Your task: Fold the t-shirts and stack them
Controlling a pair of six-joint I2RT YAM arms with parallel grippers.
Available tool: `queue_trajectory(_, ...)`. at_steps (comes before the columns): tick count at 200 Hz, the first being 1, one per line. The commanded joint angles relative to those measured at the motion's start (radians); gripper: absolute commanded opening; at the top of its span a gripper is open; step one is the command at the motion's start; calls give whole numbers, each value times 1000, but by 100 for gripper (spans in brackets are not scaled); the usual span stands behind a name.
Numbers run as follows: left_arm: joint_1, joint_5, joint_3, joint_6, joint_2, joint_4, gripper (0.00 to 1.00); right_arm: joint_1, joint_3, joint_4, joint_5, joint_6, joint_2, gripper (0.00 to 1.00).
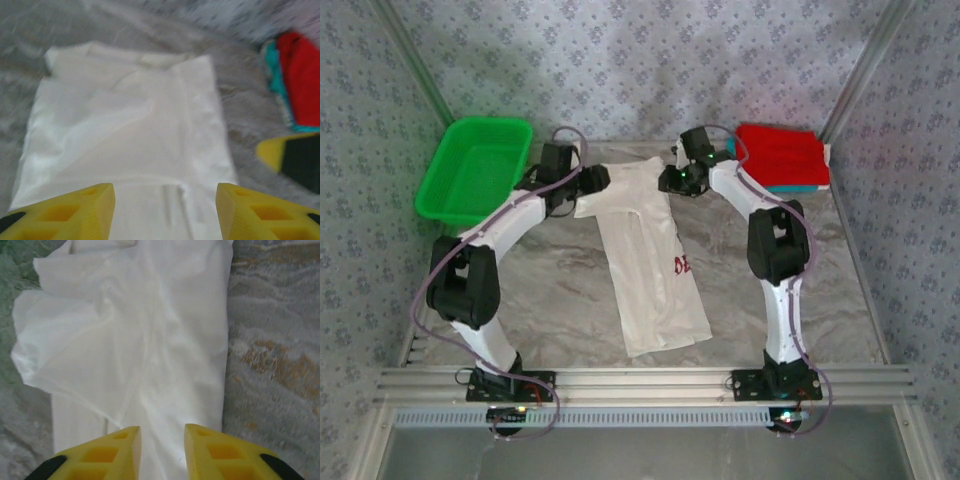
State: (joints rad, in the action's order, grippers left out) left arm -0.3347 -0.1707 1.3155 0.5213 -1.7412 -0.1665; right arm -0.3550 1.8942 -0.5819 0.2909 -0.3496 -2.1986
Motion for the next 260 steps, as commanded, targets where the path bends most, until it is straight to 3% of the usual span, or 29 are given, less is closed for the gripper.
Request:
queue_trajectory(1,44,24,-78,19,18,12,56,-48,88,-126,-62,95,-32,36)
queue_trajectory(41,106,-23,-108,24,12,29,57,-122,142,-162,-148,234,-98,43)
queue_trajectory(69,108,-33,-106,16,11,26,57,-193,48,-84,-267,355,-76,48)
queue_trajectory(179,123,-49,-248,28,77,44,60,-269,70,51,-483,409,-184,42)
queue_trajectory(234,134,-33,-277,34,100,46,61,-284,85,44,-597,385,-179,9)
queue_trajectory(260,140,-16,-299,39,121,67,62,-281,80,44,-630,382,-146,3)
